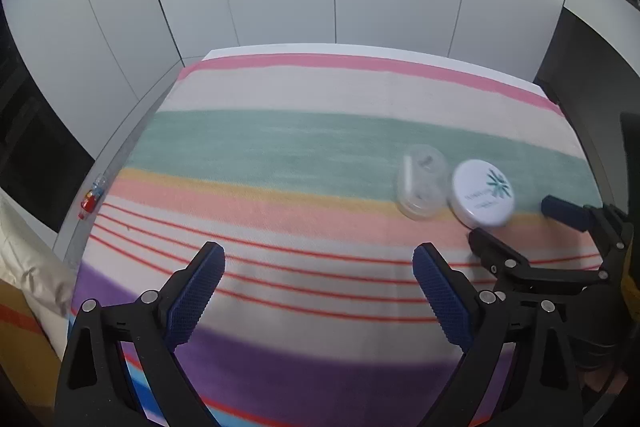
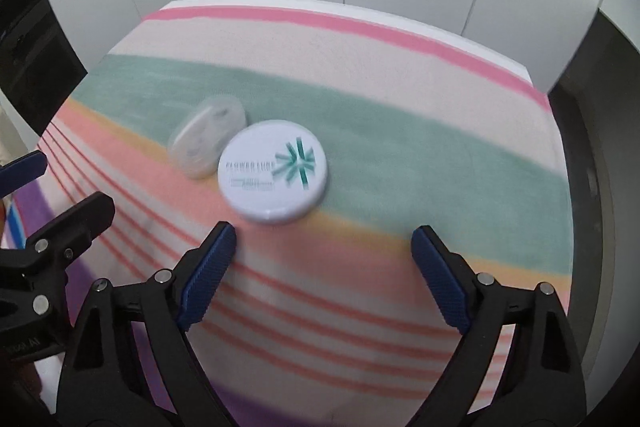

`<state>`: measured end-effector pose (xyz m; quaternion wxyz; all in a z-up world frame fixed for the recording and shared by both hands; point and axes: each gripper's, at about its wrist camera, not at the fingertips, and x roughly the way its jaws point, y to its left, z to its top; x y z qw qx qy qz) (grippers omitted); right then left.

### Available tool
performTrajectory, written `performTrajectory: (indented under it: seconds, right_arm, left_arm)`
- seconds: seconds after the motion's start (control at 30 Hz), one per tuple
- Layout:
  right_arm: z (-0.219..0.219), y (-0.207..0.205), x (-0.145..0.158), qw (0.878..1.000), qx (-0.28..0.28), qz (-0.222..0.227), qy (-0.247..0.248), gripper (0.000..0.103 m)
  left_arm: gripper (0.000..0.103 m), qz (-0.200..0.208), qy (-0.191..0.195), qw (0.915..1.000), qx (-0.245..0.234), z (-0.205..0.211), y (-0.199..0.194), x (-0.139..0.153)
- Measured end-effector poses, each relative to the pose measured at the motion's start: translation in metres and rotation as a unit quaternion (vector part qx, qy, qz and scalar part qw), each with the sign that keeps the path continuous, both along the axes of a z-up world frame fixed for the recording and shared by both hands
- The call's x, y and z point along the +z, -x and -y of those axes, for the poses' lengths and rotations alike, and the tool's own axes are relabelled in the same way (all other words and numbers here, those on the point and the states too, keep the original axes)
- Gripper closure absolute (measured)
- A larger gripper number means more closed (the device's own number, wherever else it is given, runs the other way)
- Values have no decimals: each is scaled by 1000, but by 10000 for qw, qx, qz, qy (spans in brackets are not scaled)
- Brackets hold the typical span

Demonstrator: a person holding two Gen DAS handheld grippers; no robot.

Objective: Organize objects
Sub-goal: 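Grasp the clear plastic case with the left tool while the right tool grasps the white compact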

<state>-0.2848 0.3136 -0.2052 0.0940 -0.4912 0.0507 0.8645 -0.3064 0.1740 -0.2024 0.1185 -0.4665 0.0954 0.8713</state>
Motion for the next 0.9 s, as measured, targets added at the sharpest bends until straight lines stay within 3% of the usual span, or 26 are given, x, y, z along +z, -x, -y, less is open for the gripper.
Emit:
performTrajectory:
  seconds: [0.1, 0.17, 0.23, 0.6, 0.8, 0.9]
  right_arm:
    - [2, 13, -2, 9997, 197, -160, -38, 12]
    - [3, 20, -3, 9992, 292, -259, -67, 19]
    - [4, 23, -2, 9986, 383, -348, -107, 43]
    - [-31, 13, 7, 9989, -271, -311, -209, 43]
    - [-48, 6, 9, 9987, -378, -260, -225, 43]
    - [-49, 11, 7, 9987, -414, -246, -143, 43]
  left_arm:
    - [7, 17, -19, 10000, 12, 3, 10, -4]
    - [7, 64, -62, 10000, -40, 2, 15, -6]
    - [9, 47, -37, 9999, -127, -4, 18, -8]
    - [9, 57, -159, 9988, -467, -57, 30, -16]
    - [25, 60, -30, 9980, -632, -79, 33, -27]
    - [52, 46, -107, 9977, -674, -84, 33, -26]
